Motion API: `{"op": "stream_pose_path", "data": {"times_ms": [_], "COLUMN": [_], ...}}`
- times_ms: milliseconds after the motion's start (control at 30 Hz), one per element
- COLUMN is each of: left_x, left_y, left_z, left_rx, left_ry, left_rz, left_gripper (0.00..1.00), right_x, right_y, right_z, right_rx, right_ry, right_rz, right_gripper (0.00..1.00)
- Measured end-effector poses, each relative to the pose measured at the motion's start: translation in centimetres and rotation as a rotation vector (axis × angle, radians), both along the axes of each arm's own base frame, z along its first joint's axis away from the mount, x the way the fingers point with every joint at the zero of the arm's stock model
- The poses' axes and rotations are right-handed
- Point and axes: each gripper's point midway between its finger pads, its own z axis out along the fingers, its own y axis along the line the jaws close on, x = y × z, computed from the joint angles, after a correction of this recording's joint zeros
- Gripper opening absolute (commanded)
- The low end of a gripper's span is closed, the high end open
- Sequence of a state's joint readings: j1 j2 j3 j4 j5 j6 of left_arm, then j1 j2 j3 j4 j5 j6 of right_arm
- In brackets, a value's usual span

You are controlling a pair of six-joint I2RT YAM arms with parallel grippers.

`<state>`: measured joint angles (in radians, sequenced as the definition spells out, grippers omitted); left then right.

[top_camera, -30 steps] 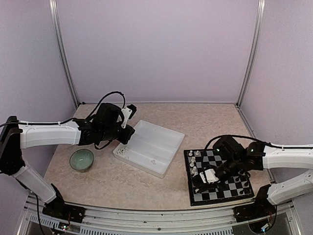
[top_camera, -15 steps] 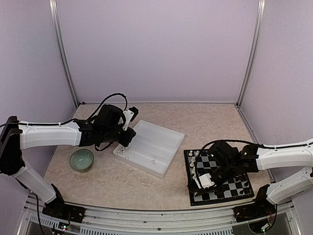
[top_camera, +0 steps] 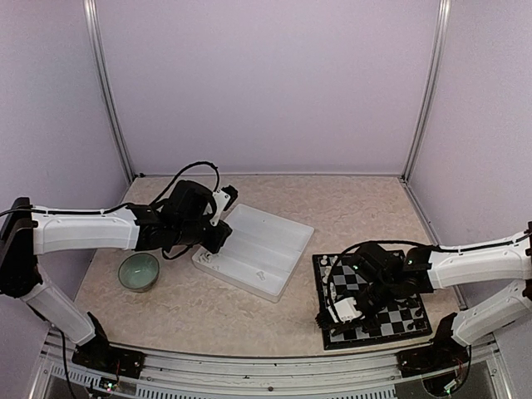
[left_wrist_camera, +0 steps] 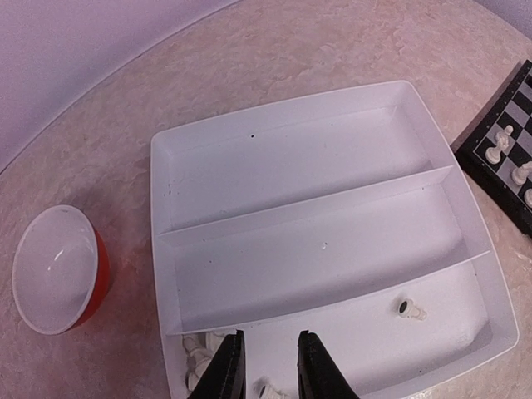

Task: Set up the chess pieces on the board
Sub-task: Place the rook at h1.

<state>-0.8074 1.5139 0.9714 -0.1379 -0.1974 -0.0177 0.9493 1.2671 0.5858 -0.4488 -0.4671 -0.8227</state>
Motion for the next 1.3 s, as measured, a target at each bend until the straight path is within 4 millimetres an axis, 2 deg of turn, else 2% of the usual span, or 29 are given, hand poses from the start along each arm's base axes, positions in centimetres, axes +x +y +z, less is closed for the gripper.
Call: {"op": "stream_pose_path", "data": {"times_ms": [233, 567, 1033, 1200, 1300], "left_x": [-0.3, -0.6, -0.6, -0.6, -0.7], "left_y": [0.0, -0.1, 0.1, 0.1, -0.1], "left_z": [-0.2, -0.3, -0.4, -0.4, -0.4], "left_rx": [0.016, 0.029, 0.041, 0.044, 0.045], "left_ry": [0.002, 0.000, -0.004, -0.004, -0.005], "left_rz": [0.000, -0.004, 0.005, 0.006, 0.002], "left_gripper": [0.24, 0.24, 0.24, 0.24, 0.24], "right_x": [0.0, 0.0, -0.4, -0.3, -0.1], "right_y": [0.0, 0.2, -0.5, -0.5, -0.4], "right_z": [-0.5, -0.6, -1.4, -1.3, -0.7], "right_rx": [-0.014, -0.011, -0.057, -0.059, -0.041], "right_ry": [0.005, 0.003, 0.026, 0.021, 0.010], "right_rz": [0.001, 0.005, 0.004, -0.010, -0.017], "right_gripper": [0.07, 0.18, 0.25, 0.25, 0.21]}}
